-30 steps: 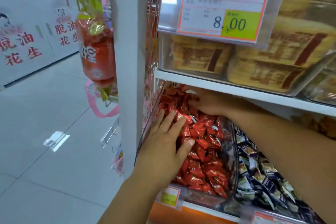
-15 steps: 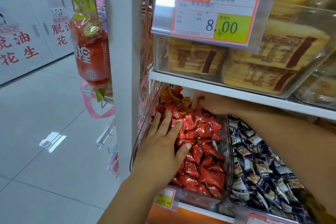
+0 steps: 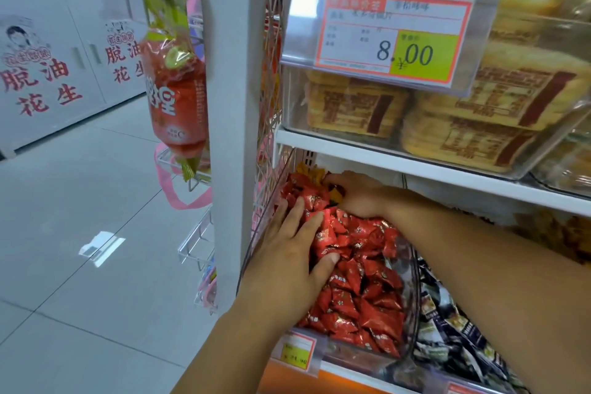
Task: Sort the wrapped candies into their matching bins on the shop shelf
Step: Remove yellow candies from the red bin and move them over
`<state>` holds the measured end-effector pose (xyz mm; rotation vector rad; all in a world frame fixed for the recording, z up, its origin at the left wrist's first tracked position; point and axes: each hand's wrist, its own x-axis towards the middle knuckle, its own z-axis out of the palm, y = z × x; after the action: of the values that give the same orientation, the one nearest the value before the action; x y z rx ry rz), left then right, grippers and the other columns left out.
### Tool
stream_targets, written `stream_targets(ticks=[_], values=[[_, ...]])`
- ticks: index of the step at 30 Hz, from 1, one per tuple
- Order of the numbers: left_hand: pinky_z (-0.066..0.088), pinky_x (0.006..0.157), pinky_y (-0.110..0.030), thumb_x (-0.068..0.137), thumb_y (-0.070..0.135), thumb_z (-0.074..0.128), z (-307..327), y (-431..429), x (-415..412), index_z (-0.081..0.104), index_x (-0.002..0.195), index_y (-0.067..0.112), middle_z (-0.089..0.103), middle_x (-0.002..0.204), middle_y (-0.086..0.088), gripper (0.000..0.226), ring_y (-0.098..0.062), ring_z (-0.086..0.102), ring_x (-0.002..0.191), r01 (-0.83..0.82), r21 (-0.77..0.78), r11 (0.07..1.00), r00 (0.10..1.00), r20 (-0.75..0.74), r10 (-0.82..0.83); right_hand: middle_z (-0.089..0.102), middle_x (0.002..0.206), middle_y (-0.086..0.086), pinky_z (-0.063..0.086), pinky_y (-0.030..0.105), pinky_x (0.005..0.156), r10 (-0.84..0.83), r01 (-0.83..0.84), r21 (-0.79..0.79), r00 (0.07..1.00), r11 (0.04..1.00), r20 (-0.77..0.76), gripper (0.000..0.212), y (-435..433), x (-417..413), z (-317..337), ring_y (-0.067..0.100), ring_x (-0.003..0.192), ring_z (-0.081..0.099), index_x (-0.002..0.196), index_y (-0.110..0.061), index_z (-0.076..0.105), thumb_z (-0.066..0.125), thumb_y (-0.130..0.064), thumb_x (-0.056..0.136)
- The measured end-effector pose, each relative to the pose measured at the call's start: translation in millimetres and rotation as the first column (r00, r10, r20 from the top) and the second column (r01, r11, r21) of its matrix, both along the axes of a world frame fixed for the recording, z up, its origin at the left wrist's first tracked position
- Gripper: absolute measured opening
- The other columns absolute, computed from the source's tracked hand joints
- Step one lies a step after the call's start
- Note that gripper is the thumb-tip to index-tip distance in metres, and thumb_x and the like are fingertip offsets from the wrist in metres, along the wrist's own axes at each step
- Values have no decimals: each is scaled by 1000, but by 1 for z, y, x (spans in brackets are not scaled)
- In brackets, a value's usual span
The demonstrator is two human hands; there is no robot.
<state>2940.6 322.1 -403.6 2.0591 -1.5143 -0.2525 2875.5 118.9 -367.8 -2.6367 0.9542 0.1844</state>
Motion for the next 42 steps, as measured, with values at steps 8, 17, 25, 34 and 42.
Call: stream_targets(ticks=[8,17,25,34,42], values=[[9,119,-30,93,57,41,2,0,0,18,150,39,-4,159,17,64,-4,-9,145,-2,-20,1000,998,-56,1,60,106,-4,43,2,71,-36,-79,260,912,962,409,22,3,-35,29,16,90,60,111,-6,64,61,-1,89],[25,112,-25,95,38,52,12,-9,-7,32,147,30,36,150,7,56,-9,30,138,-110,-227,968,980,-187,68,58,110,-19,42,10,84,5,-155,362,924,919,382,47,31,-45,46,-2,99,56,118,-33,56,70,-8,81],[31,90,-12,88,25,67,16,-13,-11,64,122,30,63,123,4,34,-12,52,117,-133,-286,949,968,-243,62,66,116,4,49,29,89,-15,-205,507,918,837,396,61,40,-55,48,16,97,62,132,-32,48,61,5,85],[29,53,-13,88,34,61,17,-9,-10,61,97,26,58,83,8,12,-6,48,65,-179,-254,950,962,-247,115,63,103,5,51,28,88,-142,-156,555,878,817,457,19,36,-50,45,20,99,60,103,-18,60,49,-3,95],[46,74,-38,90,22,60,12,-14,-8,47,122,21,62,100,-5,35,-23,57,90,-154,-227,962,971,-214,105,68,103,8,56,25,77,-179,-208,659,865,723,469,23,42,-37,41,17,86,69,119,-9,57,47,-10,98]])
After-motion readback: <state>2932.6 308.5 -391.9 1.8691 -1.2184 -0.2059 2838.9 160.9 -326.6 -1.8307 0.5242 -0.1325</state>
